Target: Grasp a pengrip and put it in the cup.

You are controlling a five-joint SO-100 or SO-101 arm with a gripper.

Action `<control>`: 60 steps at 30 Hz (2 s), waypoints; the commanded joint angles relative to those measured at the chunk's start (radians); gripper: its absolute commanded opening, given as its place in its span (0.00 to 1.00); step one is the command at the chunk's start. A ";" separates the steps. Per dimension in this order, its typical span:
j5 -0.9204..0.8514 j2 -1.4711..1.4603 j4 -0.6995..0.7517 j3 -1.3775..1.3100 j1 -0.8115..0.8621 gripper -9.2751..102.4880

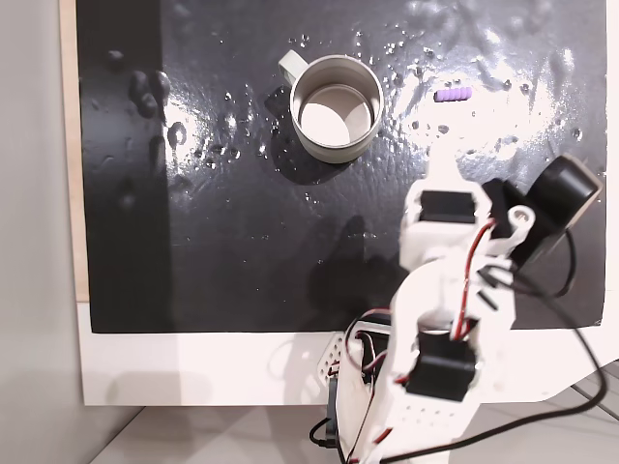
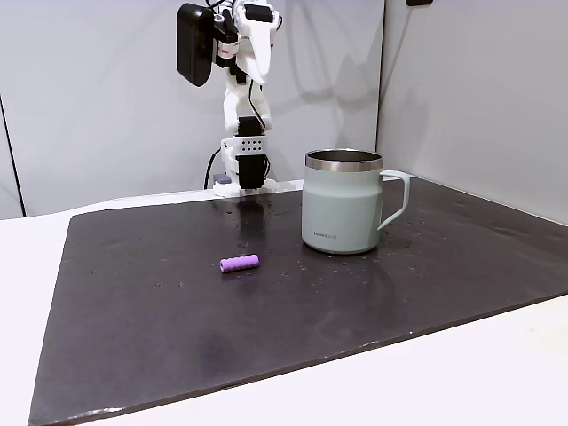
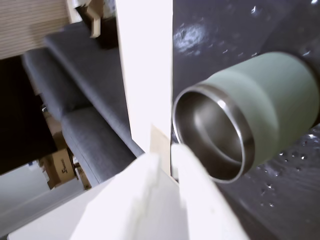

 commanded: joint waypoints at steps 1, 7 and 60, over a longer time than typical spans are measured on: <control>-0.037 -0.196 0.087 -0.252 0.043 0.13; -0.089 -0.523 0.273 -0.572 0.074 0.30; -0.255 -1.482 -0.063 -0.833 0.097 0.17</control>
